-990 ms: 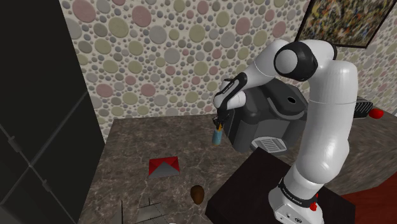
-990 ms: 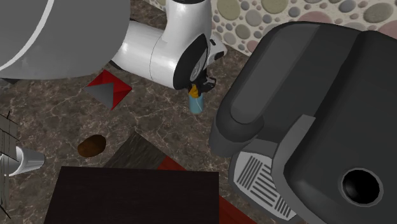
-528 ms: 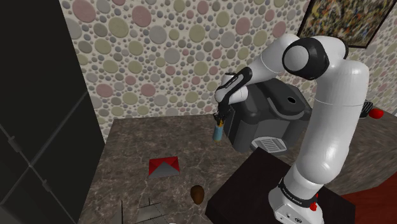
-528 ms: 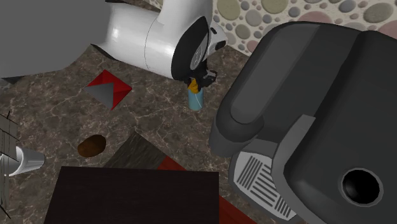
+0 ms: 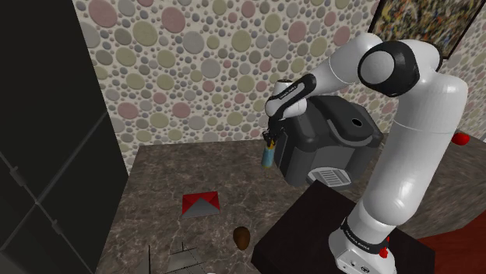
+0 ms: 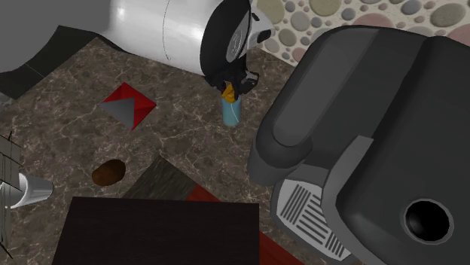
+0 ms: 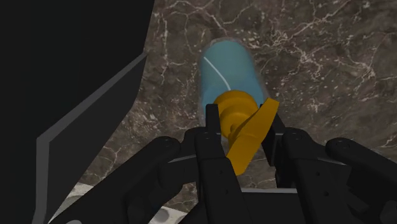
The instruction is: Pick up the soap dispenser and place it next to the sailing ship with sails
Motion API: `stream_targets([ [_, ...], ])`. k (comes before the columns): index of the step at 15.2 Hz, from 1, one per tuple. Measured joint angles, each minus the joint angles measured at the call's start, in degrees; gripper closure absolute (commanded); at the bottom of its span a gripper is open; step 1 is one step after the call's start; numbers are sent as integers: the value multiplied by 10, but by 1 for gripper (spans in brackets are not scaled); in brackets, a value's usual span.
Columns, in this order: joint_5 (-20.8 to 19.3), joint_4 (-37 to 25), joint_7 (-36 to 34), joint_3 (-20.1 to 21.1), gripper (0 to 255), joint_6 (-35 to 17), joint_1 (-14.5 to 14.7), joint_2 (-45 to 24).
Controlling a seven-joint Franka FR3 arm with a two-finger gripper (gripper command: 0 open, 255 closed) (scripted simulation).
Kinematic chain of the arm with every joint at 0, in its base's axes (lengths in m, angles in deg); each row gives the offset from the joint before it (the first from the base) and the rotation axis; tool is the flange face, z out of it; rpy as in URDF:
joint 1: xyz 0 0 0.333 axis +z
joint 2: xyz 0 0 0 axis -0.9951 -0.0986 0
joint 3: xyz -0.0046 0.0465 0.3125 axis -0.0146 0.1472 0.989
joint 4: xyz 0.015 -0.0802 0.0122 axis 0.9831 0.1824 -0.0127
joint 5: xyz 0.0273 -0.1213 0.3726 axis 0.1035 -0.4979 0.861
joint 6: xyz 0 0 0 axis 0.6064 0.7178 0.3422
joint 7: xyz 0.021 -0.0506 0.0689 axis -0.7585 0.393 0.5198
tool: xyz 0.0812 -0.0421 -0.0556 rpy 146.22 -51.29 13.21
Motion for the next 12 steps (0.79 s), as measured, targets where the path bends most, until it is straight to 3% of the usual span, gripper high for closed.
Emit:
stream_targets([
  [12, -22, -24, -13, -5, 255, 89, 3, 66],
])
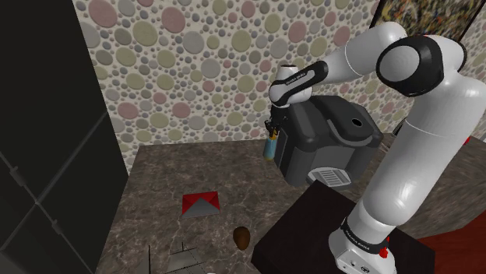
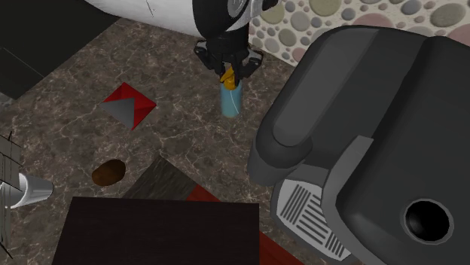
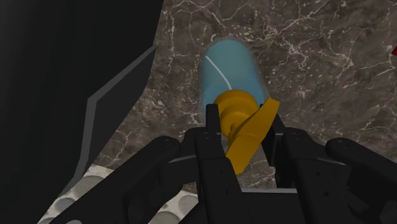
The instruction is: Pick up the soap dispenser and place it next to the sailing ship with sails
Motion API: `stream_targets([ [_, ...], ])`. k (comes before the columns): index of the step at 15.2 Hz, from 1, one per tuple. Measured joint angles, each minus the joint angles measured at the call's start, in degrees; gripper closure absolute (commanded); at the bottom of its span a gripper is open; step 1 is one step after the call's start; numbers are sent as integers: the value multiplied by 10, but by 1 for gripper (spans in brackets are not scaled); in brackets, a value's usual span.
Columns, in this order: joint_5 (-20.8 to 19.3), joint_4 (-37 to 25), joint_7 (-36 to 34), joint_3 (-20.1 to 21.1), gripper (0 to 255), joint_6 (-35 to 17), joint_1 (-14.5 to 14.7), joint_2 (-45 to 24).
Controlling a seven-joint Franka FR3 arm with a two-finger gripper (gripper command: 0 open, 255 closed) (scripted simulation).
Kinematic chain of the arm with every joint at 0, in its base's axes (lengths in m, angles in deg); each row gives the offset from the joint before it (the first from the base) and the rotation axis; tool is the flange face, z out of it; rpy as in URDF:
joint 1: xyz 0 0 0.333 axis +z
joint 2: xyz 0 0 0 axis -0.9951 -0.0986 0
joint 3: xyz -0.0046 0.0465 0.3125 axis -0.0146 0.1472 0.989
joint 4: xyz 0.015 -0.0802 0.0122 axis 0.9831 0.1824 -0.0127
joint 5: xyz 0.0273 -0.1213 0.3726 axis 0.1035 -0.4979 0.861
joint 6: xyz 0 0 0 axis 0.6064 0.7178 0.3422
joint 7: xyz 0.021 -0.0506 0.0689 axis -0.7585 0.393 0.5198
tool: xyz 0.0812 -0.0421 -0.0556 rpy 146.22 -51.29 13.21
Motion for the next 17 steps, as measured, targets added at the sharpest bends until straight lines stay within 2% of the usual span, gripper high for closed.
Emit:
stream_targets([
  [17, -16, -64, -12, 1, 255, 125, 2, 63],
])
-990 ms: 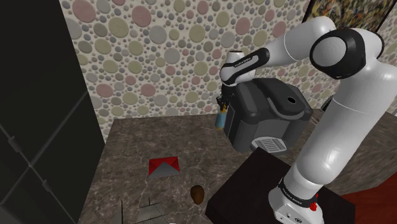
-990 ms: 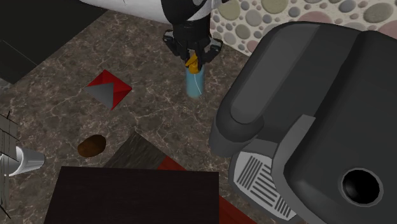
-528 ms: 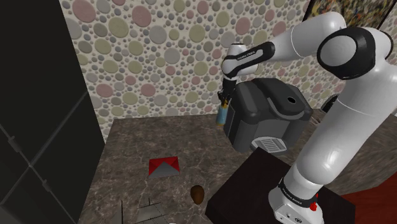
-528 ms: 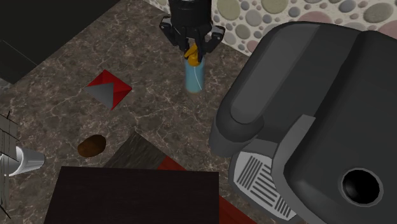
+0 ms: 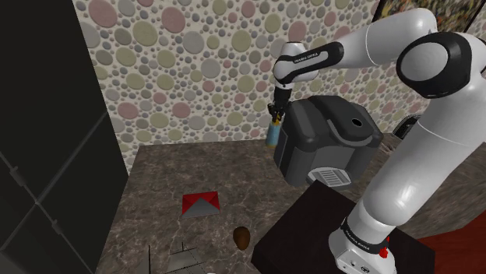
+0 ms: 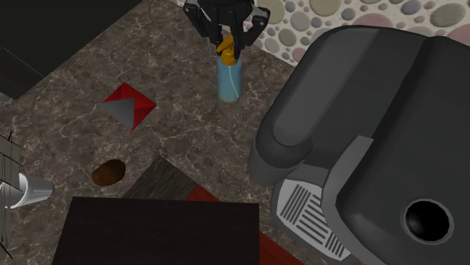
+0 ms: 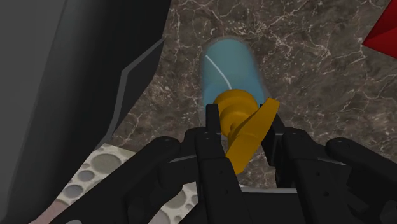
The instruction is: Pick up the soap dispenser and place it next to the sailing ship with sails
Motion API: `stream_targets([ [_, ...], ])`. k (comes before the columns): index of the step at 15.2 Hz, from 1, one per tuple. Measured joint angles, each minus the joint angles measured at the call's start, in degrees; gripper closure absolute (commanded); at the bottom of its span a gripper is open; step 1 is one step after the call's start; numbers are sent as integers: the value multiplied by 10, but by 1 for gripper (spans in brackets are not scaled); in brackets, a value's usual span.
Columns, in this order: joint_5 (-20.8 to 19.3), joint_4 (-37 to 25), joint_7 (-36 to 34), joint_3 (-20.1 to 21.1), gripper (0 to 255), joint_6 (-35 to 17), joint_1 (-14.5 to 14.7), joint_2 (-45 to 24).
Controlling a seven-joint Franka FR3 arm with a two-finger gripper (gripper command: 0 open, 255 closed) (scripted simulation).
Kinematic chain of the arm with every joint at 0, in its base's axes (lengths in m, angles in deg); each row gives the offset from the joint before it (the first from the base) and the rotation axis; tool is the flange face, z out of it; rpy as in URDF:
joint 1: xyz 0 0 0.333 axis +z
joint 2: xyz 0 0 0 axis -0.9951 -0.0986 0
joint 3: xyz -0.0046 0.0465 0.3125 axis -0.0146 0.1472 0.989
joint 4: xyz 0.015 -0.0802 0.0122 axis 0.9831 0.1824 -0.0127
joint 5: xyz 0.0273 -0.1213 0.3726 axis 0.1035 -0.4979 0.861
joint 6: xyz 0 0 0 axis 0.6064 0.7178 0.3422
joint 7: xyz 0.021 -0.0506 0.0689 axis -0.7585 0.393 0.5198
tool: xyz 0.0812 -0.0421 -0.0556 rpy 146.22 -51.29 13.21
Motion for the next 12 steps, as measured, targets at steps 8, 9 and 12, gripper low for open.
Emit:
stream_targets([
  [8, -3, 11, -68, 36, 255, 15, 31, 24],
  [9, -4, 12, -85, 45, 255, 20, 39, 30],
  [12, -2, 24, -127, 69, 255, 16, 58, 37],
])
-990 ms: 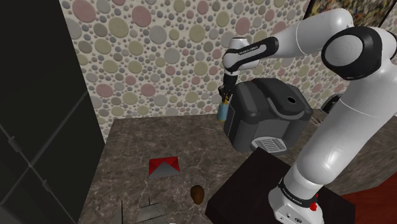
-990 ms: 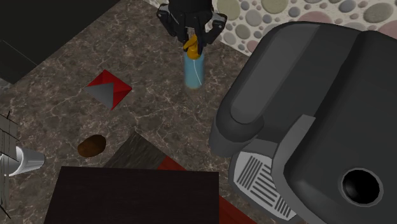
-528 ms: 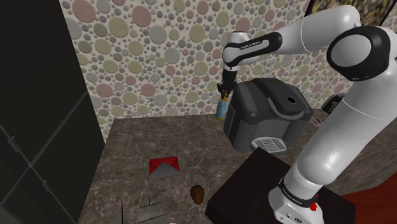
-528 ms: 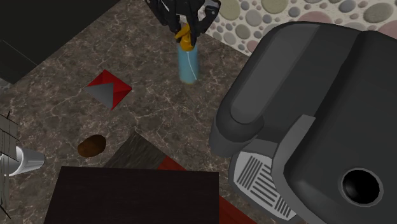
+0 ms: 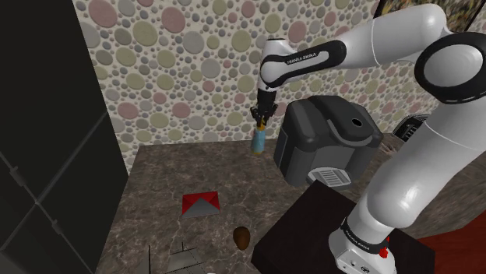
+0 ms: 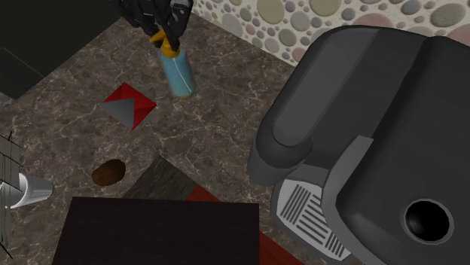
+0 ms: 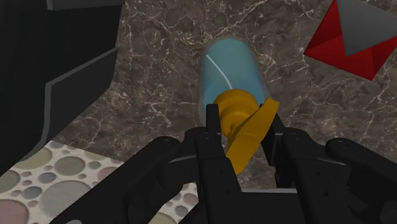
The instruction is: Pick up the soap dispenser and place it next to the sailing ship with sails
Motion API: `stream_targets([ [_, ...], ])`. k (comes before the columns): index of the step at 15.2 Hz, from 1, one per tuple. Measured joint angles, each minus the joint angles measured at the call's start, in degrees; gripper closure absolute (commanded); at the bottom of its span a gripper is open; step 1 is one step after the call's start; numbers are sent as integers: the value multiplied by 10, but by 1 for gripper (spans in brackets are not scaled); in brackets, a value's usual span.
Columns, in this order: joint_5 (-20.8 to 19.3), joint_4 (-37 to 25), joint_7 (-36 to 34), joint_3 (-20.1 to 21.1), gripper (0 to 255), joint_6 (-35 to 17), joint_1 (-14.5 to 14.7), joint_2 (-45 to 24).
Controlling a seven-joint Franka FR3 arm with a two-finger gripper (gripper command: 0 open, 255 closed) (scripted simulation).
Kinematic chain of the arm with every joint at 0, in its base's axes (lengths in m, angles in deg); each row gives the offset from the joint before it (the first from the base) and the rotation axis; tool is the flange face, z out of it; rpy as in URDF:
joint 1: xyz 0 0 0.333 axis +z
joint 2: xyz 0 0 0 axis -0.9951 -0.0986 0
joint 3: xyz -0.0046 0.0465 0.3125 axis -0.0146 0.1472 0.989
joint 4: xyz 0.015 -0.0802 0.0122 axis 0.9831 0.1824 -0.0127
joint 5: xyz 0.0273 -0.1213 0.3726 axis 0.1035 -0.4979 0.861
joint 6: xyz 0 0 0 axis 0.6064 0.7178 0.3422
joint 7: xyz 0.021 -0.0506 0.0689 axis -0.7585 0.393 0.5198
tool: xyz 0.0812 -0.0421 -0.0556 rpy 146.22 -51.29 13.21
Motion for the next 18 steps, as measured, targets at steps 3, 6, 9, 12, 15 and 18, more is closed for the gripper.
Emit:
stream_targets([
  [3, 3, -8, -40, 23, 255, 4, 19, -5],
  [6, 6, -25, -84, 48, 255, 6, 40, -21],
  [9, 7, -32, -124, 69, 255, 7, 59, -28],
  [12, 8, -50, -162, 89, 255, 11, 77, -42],
  [15, 6, -85, -204, 110, 255, 20, 97, -69],
  [18, 3, -109, -244, 129, 255, 24, 117, -91],
])
